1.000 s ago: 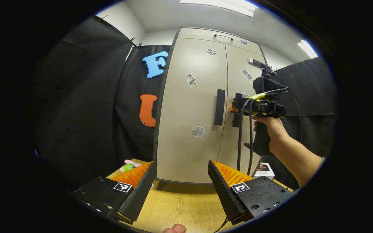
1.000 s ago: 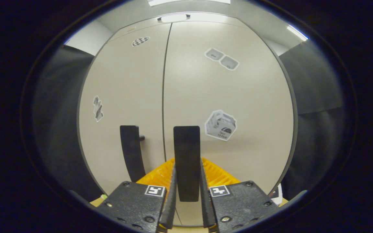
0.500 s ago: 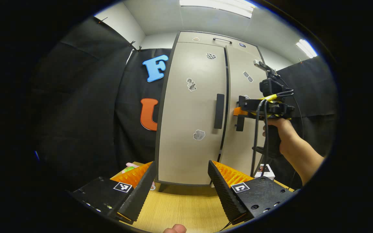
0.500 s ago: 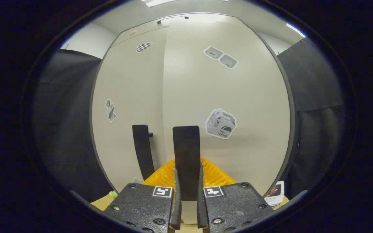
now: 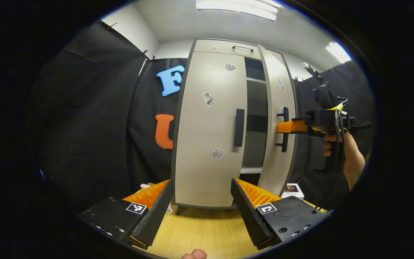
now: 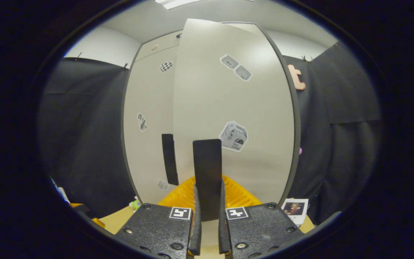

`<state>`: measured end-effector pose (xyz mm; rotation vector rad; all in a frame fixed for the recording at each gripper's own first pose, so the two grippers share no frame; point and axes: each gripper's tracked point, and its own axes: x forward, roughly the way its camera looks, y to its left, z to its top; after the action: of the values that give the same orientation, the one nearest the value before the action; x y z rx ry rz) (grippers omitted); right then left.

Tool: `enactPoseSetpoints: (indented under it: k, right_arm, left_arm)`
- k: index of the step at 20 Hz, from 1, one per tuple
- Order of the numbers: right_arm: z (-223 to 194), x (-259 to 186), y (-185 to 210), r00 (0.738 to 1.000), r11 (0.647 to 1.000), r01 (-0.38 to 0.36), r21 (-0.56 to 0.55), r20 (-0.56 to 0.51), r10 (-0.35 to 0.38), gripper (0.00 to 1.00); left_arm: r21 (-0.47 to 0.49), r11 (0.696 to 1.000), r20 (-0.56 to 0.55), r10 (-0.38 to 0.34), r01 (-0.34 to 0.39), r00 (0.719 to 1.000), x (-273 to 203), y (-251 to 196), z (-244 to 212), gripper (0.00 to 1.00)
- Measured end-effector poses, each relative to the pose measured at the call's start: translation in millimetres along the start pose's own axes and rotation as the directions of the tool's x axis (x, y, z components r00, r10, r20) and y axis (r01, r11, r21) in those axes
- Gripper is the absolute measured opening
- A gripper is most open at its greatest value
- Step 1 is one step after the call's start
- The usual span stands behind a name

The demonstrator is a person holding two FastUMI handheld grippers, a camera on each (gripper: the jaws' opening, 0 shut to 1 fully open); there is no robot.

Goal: Open the right door of the double-door shoe cabinet with the right hand, and open the left door with the left hand.

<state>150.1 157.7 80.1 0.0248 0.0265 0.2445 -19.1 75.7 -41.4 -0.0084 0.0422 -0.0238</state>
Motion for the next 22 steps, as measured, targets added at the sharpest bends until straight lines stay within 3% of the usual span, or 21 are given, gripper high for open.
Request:
enactPoseSetpoints:
  k: [5, 15, 22]
  right_arm:
    - [-0.5, -43.6, -30.6, 1.000, 1.000, 0.009, -0.009, 0.007, -0.009, 0.22]
    - [0.7, -101.0, -116.8, 0.992, 0.992, 0.126, -0.027, 0.016, -0.126, 0.15]
    - [3.9, -114.4, -182.1, 0.961, 0.961, 0.275, -0.032, 0.039, -0.274, 0.07]
  left_arm:
    - [0.009, 1.000, 0.015, 0.001, -0.001, 1.000, -2.4, -10.2, 3.3, 0.95]
    - [0.023, 0.997, 0.030, -0.074, 0.073, 0.997, 6.9, -62.4, 5.5, 0.95]
    - [0.037, 0.994, 0.017, -0.102, 0.102, 0.995, 12.8, -79.2, 2.1, 0.95]
